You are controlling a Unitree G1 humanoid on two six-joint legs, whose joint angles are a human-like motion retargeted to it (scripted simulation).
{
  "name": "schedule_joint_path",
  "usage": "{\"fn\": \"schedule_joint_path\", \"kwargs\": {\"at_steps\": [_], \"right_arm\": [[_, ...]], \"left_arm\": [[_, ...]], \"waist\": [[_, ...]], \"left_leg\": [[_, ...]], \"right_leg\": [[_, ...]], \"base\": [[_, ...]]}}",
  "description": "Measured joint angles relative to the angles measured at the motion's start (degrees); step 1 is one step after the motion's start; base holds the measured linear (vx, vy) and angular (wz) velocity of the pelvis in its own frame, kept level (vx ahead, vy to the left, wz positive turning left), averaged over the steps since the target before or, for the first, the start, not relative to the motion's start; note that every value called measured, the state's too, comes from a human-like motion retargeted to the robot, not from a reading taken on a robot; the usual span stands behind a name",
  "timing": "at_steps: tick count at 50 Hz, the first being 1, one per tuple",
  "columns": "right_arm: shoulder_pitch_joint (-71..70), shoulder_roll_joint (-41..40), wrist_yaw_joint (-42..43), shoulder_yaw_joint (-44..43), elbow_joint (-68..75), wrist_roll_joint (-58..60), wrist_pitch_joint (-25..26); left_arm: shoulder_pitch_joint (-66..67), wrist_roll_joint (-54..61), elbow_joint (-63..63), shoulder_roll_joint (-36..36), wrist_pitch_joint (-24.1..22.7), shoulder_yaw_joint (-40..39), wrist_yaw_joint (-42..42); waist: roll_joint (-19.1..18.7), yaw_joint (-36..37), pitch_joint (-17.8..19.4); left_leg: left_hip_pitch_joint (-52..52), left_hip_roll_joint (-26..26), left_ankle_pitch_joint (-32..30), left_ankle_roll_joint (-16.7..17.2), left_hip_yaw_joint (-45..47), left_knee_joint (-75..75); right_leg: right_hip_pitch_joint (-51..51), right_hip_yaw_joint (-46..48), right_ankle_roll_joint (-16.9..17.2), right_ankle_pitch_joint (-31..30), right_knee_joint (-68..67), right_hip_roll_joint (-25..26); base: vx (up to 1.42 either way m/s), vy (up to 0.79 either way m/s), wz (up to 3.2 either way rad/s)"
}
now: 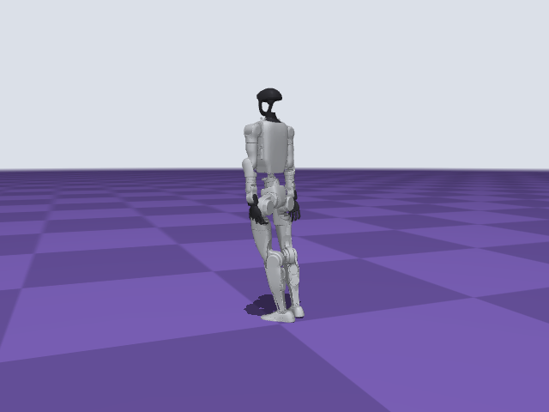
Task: In place motions
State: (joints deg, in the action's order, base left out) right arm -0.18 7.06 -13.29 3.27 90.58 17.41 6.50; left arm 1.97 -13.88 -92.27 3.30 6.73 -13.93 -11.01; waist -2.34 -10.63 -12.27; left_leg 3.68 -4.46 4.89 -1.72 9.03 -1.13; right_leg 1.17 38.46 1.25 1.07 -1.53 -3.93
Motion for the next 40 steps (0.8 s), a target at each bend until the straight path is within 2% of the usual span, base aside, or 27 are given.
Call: {"fn": "schedule_joint_path", "kwargs": {"at_steps": [40], "right_arm": [[0.72,-0.38,-0.03,0.4,0.64,0.25,0.18]], "left_arm": [[-0.06,-0.31,-0.26,-0.08,0.18,-0.36,-0.08]], "waist": [[0.43,2.58,-1.6]], "left_leg": [[0.76,0.15,-0.15,0.2,3.24,-1.0]], "right_leg": [[1.66,-3.19,0.67,-0.24,-0.22,-0.46]], "base": [[0.0,-0.01,-0.02]]}}
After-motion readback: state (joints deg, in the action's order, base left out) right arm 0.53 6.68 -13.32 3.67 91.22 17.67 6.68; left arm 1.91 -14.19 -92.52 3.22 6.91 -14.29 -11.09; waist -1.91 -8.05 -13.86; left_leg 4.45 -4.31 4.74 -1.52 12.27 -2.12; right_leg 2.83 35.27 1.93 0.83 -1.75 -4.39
